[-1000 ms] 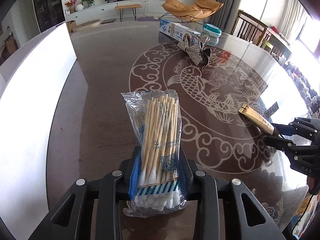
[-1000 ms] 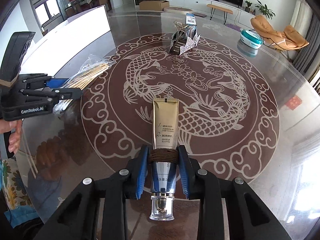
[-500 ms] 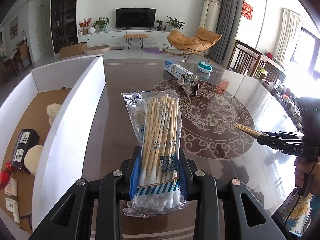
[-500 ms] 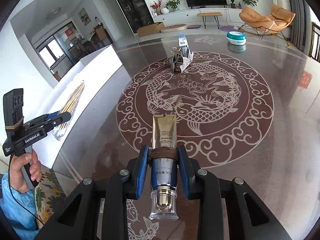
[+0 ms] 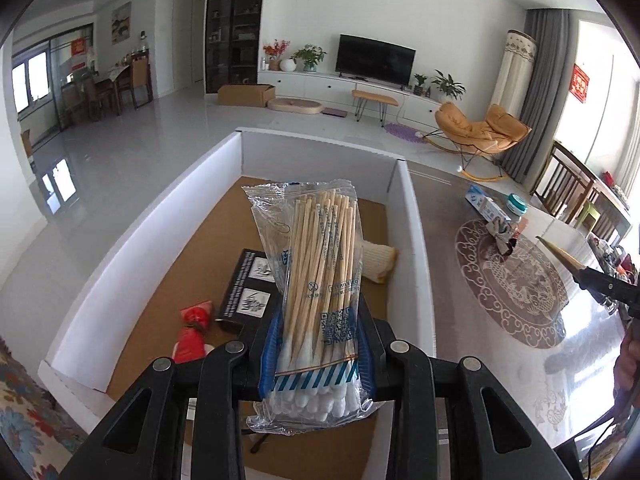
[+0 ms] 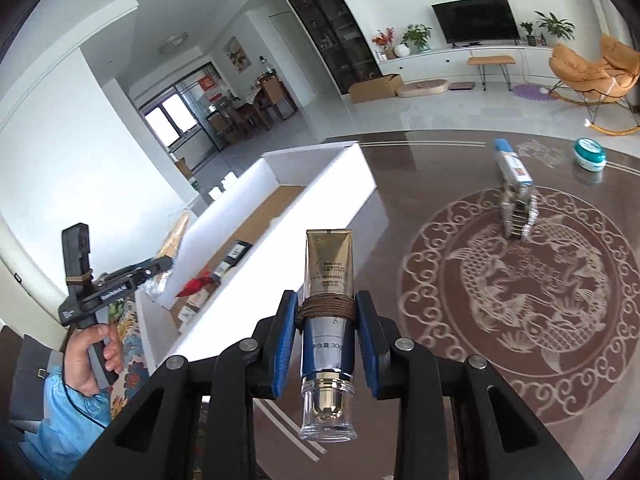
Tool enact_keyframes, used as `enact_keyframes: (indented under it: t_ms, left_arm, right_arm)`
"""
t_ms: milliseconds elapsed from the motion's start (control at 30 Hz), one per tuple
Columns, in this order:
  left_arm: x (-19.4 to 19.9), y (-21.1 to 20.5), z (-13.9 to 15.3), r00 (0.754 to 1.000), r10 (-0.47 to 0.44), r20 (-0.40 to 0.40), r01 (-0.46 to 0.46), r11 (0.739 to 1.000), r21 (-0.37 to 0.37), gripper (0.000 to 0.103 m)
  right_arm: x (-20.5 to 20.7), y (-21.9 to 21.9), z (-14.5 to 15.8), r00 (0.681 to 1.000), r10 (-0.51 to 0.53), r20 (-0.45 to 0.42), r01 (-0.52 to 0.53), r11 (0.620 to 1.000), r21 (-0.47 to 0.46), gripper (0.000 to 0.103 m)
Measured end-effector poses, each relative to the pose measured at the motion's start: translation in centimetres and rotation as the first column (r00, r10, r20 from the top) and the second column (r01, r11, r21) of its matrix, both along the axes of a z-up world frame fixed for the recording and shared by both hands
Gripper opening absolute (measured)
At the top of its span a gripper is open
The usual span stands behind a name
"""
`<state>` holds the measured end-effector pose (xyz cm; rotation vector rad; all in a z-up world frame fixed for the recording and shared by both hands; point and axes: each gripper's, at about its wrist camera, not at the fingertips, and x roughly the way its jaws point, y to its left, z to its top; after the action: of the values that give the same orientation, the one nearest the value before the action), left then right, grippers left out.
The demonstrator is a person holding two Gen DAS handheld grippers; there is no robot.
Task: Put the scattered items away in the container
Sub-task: 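Carry the swab bag in the left gripper and gold tube in the right toward the container, then lower the swab bag and gold tube into the container and open both grippers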
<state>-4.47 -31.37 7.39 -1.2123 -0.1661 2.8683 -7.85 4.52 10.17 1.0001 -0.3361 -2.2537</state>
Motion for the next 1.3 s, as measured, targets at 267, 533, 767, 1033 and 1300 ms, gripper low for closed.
enact_keyframes:
  t_ms: [267, 533, 767, 1033, 1300]
  left_arm:
    - [-1.5, -7.9, -3.4, 0.983, 0.155, 0.099, -0.156, 0.988, 0.001, 0.033]
    - [-0.9, -9.0, -5.8, 0.965, 0.200, 0.172, -0.199, 0.980, -0.021, 0.036]
    - [0.4, -8.9, -5.4, 0.964, 0.224, 0.143, -0.220, 0.975, -0.040, 0.080]
    - [2.2, -2.2, -1.3, 0.987, 0.160, 0.004, -0.157, 0.973, -0.167, 0.081]
    - [4.0, 10.0, 3.2, 0.985, -0.001, -0.170, -0.062, 0.930, -0.361, 0.100]
  right_arm:
    - [0.4, -17.1, 1.5, 0.971, 0.235, -0.039, -0.237, 0.971, -0.042, 0.030]
    - [-0.7, -26.2, -4.6, 0.950, 0.310, 0.044, -0.313, 0.947, 0.071, 0.030]
    - [-2.1, -23.7, -5.0, 0.971, 0.234, 0.052, -0.234, 0.972, -0.008, 0.065]
    - [-0.6, -13.5, -4.5, 0.988, 0.110, -0.112, -0.108, 0.994, 0.028, 0.090]
    - [0.1, 3.4, -11.2, 0.975, -0.163, -0.150, 0.211, 0.887, 0.411, 0.093]
